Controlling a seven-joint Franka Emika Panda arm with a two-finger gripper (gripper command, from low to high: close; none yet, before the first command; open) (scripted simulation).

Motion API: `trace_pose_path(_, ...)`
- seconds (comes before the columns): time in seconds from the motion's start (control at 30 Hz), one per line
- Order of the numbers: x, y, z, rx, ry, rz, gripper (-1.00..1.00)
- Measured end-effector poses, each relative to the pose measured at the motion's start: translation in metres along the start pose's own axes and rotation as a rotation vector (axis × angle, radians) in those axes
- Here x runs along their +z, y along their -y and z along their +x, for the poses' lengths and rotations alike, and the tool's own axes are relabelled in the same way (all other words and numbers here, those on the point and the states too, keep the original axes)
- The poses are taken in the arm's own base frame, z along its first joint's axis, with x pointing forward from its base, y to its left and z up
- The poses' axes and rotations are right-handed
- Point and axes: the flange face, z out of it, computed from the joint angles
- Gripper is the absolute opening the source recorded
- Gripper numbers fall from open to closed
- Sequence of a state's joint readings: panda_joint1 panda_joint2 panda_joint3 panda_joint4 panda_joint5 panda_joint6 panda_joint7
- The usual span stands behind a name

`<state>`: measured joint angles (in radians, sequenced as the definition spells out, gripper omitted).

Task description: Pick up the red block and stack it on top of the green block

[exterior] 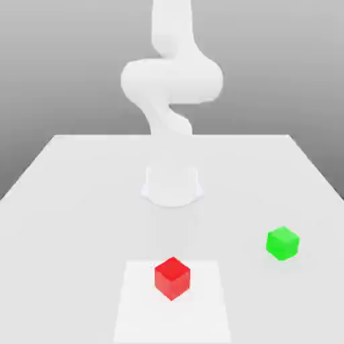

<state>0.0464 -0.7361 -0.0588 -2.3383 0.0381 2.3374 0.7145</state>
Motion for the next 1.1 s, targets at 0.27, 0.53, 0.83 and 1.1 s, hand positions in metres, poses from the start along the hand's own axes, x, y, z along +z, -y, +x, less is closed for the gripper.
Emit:
trace_pose_path(0.27,0.149,-0.045,-0.027,-0.13,0.258,-0.045,0.0)
trace_pose_path(0.53,0.265,-0.099,-0.1,-0.296,0.462,-0.135,0.0)
trace_pose_path(0.83,0.334,-0.175,-0.184,-0.522,0.618,-0.271,0.0)
trace_pose_path(1.1,0.352,-0.221,-0.209,-0.646,0.65,-0.352,0.0)
